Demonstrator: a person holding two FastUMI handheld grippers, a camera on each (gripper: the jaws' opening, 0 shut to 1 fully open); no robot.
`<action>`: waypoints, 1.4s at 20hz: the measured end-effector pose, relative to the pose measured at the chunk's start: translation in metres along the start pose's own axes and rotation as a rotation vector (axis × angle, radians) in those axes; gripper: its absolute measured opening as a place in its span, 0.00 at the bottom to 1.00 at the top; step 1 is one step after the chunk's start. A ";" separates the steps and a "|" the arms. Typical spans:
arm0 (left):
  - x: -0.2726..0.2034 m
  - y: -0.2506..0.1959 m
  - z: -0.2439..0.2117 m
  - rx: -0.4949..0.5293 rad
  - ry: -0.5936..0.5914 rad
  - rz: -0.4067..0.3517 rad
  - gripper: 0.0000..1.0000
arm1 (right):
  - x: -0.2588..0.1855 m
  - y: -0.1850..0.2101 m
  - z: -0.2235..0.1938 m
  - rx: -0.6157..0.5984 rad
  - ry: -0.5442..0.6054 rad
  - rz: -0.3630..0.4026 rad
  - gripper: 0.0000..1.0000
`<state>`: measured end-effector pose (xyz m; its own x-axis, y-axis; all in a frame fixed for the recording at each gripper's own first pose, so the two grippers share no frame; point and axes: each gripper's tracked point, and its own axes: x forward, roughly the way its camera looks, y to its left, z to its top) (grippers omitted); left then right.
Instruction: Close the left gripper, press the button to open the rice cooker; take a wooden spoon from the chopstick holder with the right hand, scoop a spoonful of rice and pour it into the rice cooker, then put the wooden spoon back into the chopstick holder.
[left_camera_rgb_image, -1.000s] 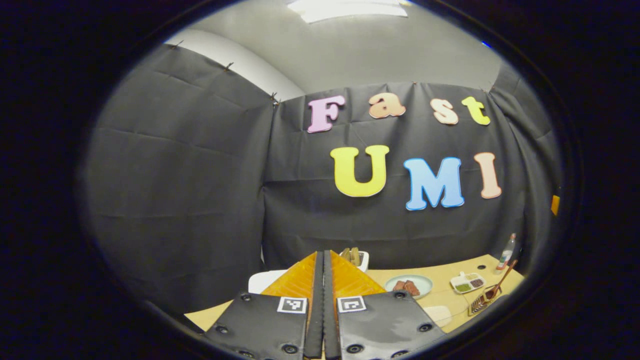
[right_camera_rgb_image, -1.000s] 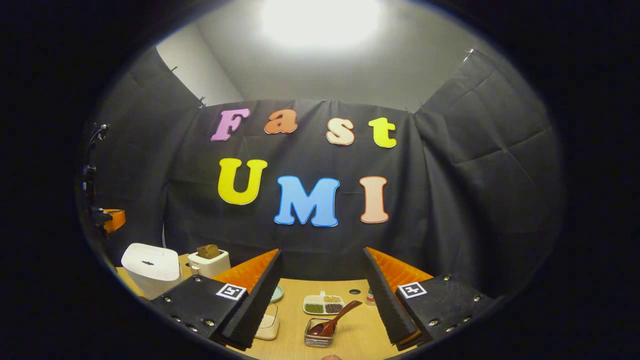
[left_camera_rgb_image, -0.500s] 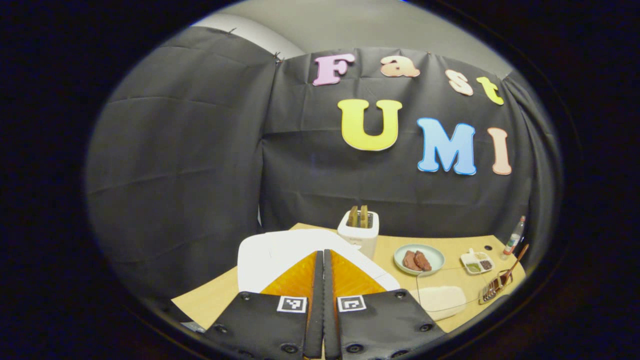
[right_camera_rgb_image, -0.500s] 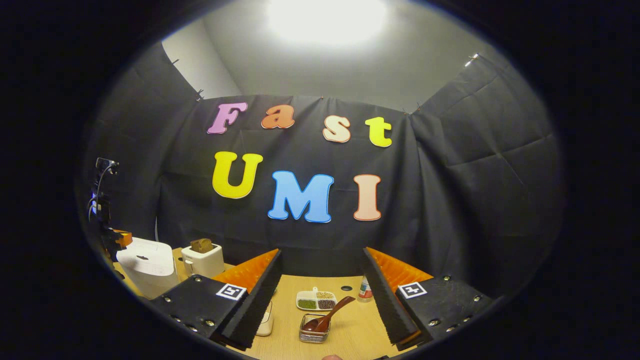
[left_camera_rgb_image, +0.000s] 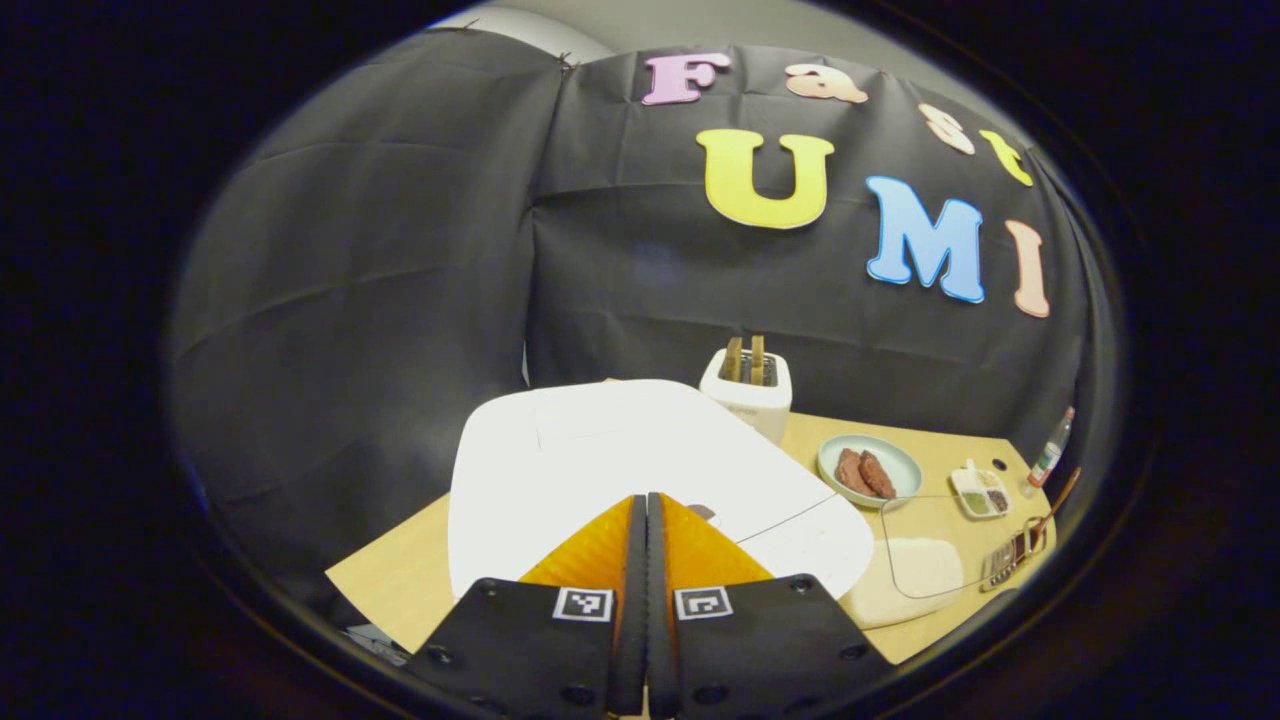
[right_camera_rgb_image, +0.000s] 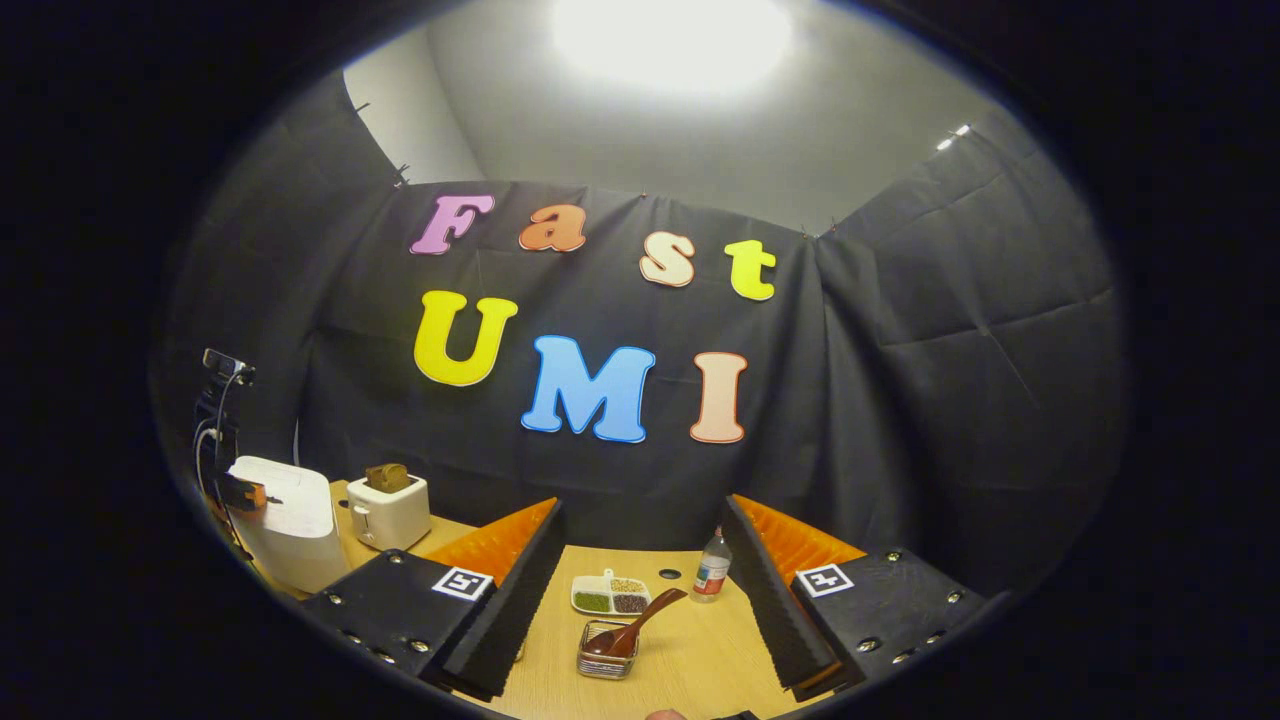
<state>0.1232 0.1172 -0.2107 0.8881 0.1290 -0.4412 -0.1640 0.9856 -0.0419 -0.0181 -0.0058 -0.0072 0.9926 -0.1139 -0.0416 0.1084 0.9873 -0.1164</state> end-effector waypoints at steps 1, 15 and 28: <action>-0.003 0.001 -0.002 0.023 0.005 0.005 0.08 | 0.000 -0.001 -0.001 0.001 0.003 -0.001 0.95; -0.041 0.001 0.085 0.061 -0.283 0.013 0.10 | 0.012 -0.007 -0.004 0.033 -0.003 0.045 0.95; -0.174 -0.055 0.178 0.015 -0.525 -0.044 0.94 | 0.087 -0.038 -0.079 0.102 0.132 0.066 0.95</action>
<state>0.0544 0.0600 0.0275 0.9902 0.1212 0.0690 -0.1189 0.9923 -0.0359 0.0600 -0.0624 -0.0849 0.9828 -0.0559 -0.1763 0.0554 0.9984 -0.0079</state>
